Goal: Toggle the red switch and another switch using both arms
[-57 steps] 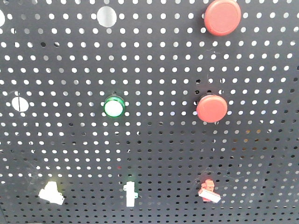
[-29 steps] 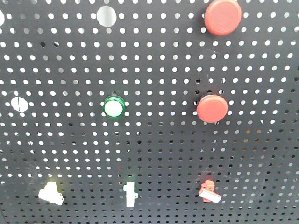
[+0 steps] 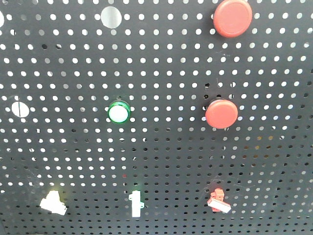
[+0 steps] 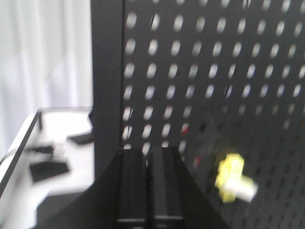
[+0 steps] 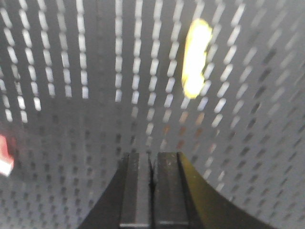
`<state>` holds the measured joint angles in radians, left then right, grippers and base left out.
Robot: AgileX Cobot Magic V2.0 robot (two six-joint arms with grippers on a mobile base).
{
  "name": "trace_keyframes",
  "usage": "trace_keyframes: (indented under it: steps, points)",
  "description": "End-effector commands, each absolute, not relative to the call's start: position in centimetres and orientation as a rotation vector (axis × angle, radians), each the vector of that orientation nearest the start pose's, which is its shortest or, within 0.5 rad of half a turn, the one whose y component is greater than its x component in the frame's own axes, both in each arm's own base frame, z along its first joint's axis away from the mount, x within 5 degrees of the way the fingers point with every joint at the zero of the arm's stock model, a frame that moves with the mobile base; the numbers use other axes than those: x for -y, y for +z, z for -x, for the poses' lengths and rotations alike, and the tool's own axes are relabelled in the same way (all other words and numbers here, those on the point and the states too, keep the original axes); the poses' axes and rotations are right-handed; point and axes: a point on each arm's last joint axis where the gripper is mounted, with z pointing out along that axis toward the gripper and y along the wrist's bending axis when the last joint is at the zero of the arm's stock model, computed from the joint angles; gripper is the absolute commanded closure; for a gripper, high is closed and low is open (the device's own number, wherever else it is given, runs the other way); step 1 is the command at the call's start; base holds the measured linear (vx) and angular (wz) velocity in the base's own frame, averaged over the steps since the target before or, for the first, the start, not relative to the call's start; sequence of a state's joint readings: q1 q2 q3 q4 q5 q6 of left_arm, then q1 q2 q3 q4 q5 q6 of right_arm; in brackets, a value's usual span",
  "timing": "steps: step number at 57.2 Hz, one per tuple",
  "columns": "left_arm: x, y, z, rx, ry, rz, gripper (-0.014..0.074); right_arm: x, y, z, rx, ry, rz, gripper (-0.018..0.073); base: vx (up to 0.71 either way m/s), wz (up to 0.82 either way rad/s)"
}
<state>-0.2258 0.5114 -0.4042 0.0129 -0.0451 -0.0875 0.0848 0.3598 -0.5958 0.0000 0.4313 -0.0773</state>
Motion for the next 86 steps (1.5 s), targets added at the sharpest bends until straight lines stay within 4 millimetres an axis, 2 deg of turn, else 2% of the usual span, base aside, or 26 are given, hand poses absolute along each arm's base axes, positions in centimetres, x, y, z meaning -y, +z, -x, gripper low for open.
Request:
trace_keyframes:
  steps: [1, 13, 22, 29, 36, 45, 53, 60, 86]
  points:
    - [3.2, 33.8, -11.6, -1.393, -0.292, -0.13, 0.0594, -0.6, 36.6, -7.2, -1.579, 0.012, 0.12, 0.0565, 0.0, 0.0]
    - [6.0, 33.2, -13.8, -1.49, -0.35, -0.298, 0.0594, -0.6, 36.6, -7.2, -1.58, 0.015, 0.119, 0.0565, 0.0, 0.0]
    - [7.0, 33.6, -15.3, -1.517, -0.362, -0.317, 0.0594, -0.6, 36.6, -7.2, -1.581, 0.014, 0.12, 0.0565, 0.0, 0.0]
    - [7.5, 33.2, -16.5, -1.562, -0.354, -0.324, 0.0594, -0.6, 36.6, -7.2, -1.583, 0.014, 0.12, 0.0565, 0.0, 0.0]
    - [7.8, 32.0, -17.4, -1.635, -0.389, -0.277, 0.0594, -0.6, 36.5, -7.2, -1.59, 0.016, 0.12, 0.0565, 0.0, 0.0]
    - [8.0, 29.5, -18.0, -1.745, -0.416, -0.223, 0.0594, -0.6, 36.4, -7.2, -1.604, 0.018, 0.12, 0.0565, 0.0, 0.0]
    - [7.7, 27.8, -17.5, -1.788, -0.409, -0.227, 0.0594, -0.6, 36.4, -7.2, -1.606, 0.018, 0.12, 0.0565, 0.0, 0.0]
    - [7.3, 27.1, -16.5, -1.789, -0.409, -0.226, 0.0594, -0.7, 36.4, -7.2, -1.606, 0.022, 0.119, 0.0565, 0.0, 0.0]
    - [5.6, 26.7, -12.7, -1.749, -0.415, -0.231, 0.0594, -1.2, 36.3, -7.4, -1.618, 0.156, 0.067, 0.0565, 0.0, 0.0]
